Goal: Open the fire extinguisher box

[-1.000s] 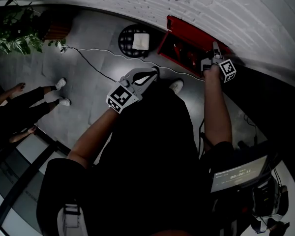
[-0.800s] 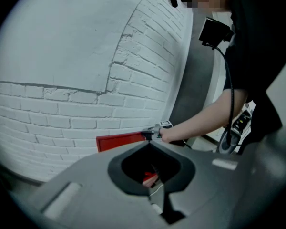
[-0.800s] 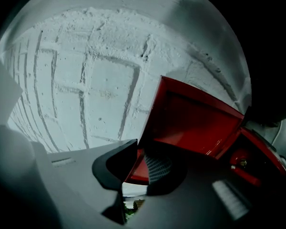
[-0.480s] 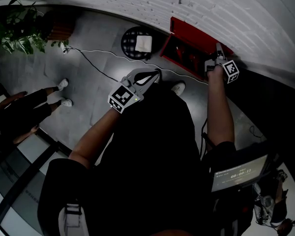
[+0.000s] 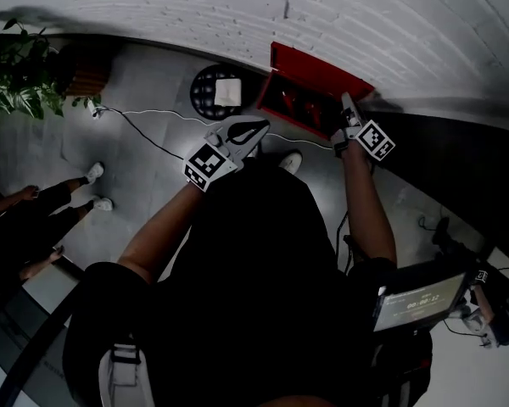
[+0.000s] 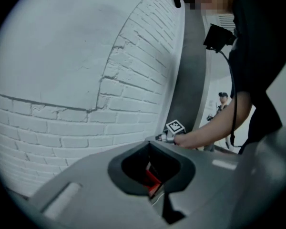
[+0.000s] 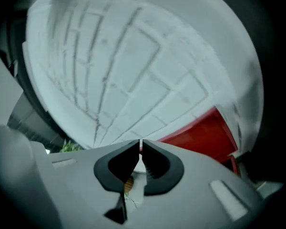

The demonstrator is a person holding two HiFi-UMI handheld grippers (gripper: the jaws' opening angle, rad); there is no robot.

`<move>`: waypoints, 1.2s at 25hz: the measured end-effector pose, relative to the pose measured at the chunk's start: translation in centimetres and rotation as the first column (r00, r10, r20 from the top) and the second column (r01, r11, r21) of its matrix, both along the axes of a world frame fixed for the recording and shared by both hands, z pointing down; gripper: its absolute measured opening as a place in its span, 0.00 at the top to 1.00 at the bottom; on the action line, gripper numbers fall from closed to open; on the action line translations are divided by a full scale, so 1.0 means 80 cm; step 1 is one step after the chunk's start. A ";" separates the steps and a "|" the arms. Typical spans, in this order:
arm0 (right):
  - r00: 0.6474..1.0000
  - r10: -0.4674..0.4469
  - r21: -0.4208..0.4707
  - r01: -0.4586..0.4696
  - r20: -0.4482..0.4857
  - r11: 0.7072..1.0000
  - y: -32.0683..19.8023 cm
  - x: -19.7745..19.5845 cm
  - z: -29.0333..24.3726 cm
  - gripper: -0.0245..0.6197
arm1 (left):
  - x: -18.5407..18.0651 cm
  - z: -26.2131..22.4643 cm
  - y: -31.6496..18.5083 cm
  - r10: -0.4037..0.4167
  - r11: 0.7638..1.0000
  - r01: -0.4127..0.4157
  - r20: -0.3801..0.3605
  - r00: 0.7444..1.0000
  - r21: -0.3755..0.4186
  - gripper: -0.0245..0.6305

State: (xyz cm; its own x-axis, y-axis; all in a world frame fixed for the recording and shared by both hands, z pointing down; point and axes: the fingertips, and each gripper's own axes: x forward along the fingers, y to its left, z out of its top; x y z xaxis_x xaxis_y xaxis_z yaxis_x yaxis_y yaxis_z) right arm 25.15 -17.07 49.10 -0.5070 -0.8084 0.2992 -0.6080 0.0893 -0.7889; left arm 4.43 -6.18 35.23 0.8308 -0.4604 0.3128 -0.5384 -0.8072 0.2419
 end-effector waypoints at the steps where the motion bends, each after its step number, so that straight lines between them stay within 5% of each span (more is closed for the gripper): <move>1: 0.997 -0.053 0.054 0.056 -0.055 0.997 0.010 -0.012 -0.031 0.94 | 0.007 -0.011 -0.003 0.014 1.000 -0.014 -0.016 1.000 0.019 0.96; 4: 0.948 -0.180 0.221 0.240 -0.263 0.945 0.047 -0.050 -0.129 0.95 | 0.026 -0.052 -0.009 0.064 0.995 -0.058 -0.067 0.996 0.082 0.96; 7: 0.860 -0.235 0.347 0.413 -0.454 0.842 0.094 -0.094 -0.221 0.95 | 0.040 -0.094 -0.005 0.113 0.985 -0.096 -0.115 0.987 0.143 0.96; 12: 0.799 -0.233 0.456 0.526 -0.555 0.718 0.146 -0.151 -0.338 0.95 | 0.053 -0.156 0.002 0.167 0.968 -0.127 -0.179 0.970 0.216 0.96; 30: 0.800 -0.216 0.489 0.529 -0.560 0.694 0.163 -0.178 -0.357 0.95 | 0.051 -0.176 0.010 0.193 0.958 -0.147 -0.177 0.965 0.244 0.96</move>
State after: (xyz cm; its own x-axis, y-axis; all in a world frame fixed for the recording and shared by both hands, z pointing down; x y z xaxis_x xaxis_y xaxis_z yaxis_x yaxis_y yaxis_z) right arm 10.93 -4.01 20.54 -0.7484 -0.6572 0.0889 -0.6626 0.7350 -0.1440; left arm 8.48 -5.38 21.13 0.9374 -0.3461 0.0385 -0.3481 -0.9286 0.1288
